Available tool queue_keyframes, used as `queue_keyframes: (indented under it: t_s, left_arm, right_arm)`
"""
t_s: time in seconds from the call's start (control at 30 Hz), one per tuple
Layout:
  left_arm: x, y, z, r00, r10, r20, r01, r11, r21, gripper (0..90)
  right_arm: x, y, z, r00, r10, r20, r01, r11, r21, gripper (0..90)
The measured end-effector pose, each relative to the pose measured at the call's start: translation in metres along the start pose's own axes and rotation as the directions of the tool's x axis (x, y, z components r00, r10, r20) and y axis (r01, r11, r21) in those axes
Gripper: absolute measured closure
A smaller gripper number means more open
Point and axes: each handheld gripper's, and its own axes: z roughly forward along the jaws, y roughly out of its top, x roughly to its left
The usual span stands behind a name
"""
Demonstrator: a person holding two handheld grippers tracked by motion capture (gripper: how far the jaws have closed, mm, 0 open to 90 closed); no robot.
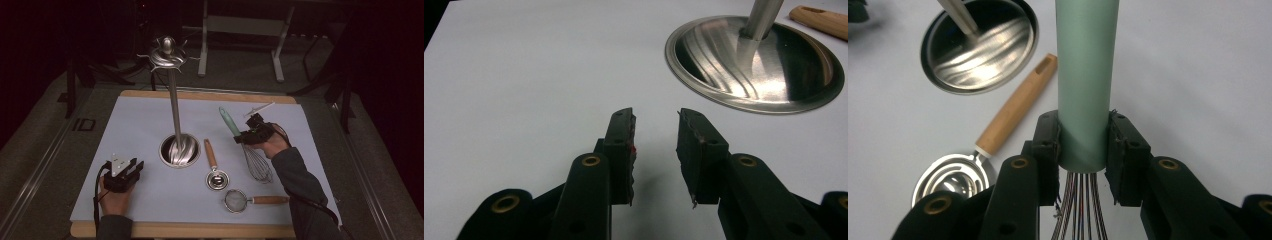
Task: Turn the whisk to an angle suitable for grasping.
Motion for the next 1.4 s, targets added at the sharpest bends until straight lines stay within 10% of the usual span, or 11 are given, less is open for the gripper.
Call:
queue_keyframes:
  t_s: [1.4]
  left_arm:
    - [0.000,0.000,0.000,1.0000,0.000,-0.002,0.000,1.0000,0.004,67.5]
  right_arm:
    - [0.045,0.024,-0.037,0.9921,-0.122,-0.032,0.113,0.974,-0.199,69.4]
